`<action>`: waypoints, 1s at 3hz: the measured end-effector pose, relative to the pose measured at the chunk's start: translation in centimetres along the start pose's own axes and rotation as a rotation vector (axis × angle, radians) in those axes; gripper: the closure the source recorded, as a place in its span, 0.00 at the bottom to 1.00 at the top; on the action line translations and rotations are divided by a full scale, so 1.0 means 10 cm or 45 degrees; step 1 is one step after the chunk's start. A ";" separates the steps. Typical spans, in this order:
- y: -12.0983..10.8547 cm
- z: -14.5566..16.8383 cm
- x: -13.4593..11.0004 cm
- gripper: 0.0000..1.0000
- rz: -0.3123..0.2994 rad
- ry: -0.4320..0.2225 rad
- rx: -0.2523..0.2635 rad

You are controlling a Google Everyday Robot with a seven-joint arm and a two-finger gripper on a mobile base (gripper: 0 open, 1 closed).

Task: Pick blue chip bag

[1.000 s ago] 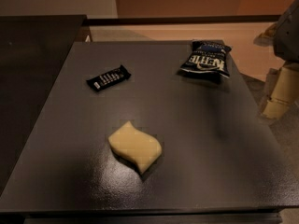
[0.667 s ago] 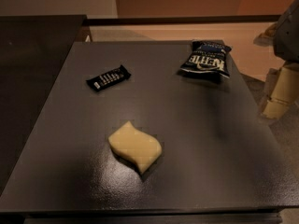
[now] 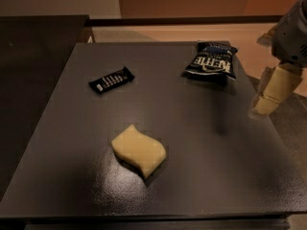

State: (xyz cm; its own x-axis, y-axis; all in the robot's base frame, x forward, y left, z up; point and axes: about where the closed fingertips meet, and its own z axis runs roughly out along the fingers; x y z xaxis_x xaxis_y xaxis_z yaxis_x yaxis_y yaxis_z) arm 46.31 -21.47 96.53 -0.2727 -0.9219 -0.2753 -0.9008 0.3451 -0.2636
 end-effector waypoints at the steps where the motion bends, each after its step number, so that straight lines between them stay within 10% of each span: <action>1: -0.26 0.25 0.02 0.00 0.115 -0.088 0.041; 3: -0.85 0.72 -0.03 0.00 0.269 -0.228 0.201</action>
Offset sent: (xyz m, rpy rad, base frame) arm 0.1094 -0.0204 -0.0418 0.2465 -0.2018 -0.2311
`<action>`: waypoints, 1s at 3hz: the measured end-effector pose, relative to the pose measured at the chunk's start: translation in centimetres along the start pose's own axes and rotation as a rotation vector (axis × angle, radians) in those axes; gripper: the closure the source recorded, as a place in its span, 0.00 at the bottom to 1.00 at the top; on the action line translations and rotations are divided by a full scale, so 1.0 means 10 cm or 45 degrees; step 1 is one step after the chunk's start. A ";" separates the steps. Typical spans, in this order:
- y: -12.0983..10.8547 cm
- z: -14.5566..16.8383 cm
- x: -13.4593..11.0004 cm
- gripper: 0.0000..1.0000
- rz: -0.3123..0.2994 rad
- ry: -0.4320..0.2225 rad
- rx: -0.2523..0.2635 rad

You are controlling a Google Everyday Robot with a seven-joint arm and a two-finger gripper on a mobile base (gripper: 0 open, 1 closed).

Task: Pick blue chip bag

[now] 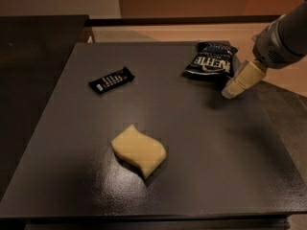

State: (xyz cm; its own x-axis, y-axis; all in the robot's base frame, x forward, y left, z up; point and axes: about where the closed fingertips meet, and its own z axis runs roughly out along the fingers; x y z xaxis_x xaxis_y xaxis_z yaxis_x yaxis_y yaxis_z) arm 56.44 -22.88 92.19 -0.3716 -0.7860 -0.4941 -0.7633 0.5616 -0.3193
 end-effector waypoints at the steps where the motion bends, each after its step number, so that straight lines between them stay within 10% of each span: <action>1: -0.24 0.28 0.00 0.00 0.057 -0.026 0.043; 3: -0.55 0.83 0.05 0.00 0.221 -0.065 0.012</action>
Offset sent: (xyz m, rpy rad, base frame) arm 0.0992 -0.0185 -0.0571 0.1233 -0.0141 -0.1535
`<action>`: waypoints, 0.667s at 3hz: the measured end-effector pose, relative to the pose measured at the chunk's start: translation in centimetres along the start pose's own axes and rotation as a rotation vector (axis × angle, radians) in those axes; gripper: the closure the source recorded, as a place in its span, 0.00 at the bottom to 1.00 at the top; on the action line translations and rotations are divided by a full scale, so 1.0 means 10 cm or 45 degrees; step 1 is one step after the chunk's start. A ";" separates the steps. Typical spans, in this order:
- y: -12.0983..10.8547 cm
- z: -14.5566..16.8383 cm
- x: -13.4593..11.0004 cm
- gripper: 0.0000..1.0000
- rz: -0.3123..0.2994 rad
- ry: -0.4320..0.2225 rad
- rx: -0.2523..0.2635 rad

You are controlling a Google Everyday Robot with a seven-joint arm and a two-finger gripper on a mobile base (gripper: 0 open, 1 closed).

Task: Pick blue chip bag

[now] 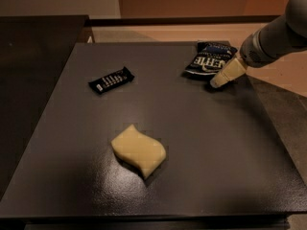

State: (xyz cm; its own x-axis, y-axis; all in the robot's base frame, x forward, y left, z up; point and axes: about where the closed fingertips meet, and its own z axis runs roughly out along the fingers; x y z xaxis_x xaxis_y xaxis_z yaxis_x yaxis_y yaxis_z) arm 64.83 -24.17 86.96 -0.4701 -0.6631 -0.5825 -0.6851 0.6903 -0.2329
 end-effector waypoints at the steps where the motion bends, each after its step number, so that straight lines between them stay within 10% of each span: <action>1: -0.07 0.18 0.02 0.00 0.090 -0.020 -0.037; 2: -0.10 0.28 -0.01 0.00 0.172 -0.050 -0.084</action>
Offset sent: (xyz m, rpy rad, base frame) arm 0.0326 0.0014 -0.0219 0.2225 0.0819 -0.0932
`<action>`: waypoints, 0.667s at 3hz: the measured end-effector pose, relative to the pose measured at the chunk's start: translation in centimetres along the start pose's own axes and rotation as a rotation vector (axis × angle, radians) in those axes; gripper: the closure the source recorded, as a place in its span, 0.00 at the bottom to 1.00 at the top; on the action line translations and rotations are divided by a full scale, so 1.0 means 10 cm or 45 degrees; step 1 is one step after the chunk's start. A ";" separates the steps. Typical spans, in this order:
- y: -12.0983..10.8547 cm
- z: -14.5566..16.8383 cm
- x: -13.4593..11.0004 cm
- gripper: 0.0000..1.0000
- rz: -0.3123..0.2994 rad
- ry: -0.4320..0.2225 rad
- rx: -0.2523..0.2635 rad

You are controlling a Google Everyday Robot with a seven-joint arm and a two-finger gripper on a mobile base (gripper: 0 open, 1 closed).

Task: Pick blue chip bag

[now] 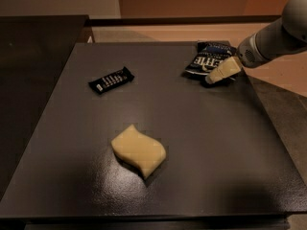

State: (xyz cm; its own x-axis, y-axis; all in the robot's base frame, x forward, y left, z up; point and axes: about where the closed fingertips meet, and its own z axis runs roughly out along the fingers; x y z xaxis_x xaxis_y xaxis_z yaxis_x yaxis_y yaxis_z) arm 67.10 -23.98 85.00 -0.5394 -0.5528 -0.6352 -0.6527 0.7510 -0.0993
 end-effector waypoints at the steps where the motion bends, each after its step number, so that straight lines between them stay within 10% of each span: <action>1: 0.05 0.02 -0.05 0.18 0.050 -0.034 -0.063; 2: 0.13 0.02 -0.08 0.41 0.077 -0.050 -0.110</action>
Offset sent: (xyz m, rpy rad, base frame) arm -0.0078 0.0187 0.0084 0.1505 0.0541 0.0163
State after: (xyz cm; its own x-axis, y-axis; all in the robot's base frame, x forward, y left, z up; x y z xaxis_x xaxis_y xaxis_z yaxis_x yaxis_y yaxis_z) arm 66.81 -22.51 85.22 -0.5588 -0.4919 -0.6677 -0.6642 0.7475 0.0052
